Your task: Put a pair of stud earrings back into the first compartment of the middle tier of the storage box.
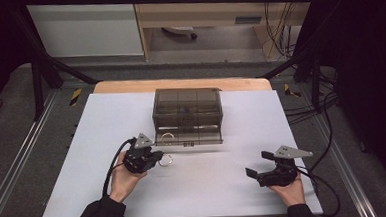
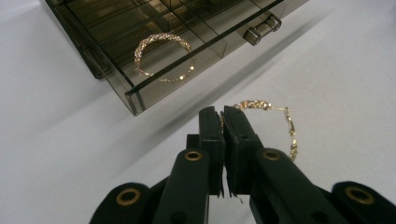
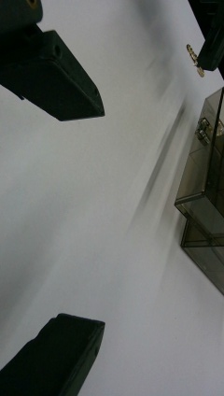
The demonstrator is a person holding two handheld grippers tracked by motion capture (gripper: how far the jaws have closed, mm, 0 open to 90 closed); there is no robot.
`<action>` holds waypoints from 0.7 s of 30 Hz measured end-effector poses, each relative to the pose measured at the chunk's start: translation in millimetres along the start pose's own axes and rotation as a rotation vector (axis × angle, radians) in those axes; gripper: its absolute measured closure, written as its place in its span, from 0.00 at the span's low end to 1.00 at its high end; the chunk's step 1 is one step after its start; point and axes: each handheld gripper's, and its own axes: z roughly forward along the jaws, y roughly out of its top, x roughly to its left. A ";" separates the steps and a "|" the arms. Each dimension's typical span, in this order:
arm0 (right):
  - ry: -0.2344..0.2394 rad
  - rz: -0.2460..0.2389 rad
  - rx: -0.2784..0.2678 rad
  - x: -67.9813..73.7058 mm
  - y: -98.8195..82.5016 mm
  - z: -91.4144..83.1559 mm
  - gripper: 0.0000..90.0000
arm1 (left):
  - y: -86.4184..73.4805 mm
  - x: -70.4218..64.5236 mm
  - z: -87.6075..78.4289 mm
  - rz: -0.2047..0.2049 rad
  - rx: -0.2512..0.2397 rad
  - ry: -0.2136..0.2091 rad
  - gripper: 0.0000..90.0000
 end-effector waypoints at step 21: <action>0.000 -0.004 0.003 -0.3 -0.1 0.3 0.01 | 27.8 13.2 -11.3 -0.011 -0.032 0.021 0.96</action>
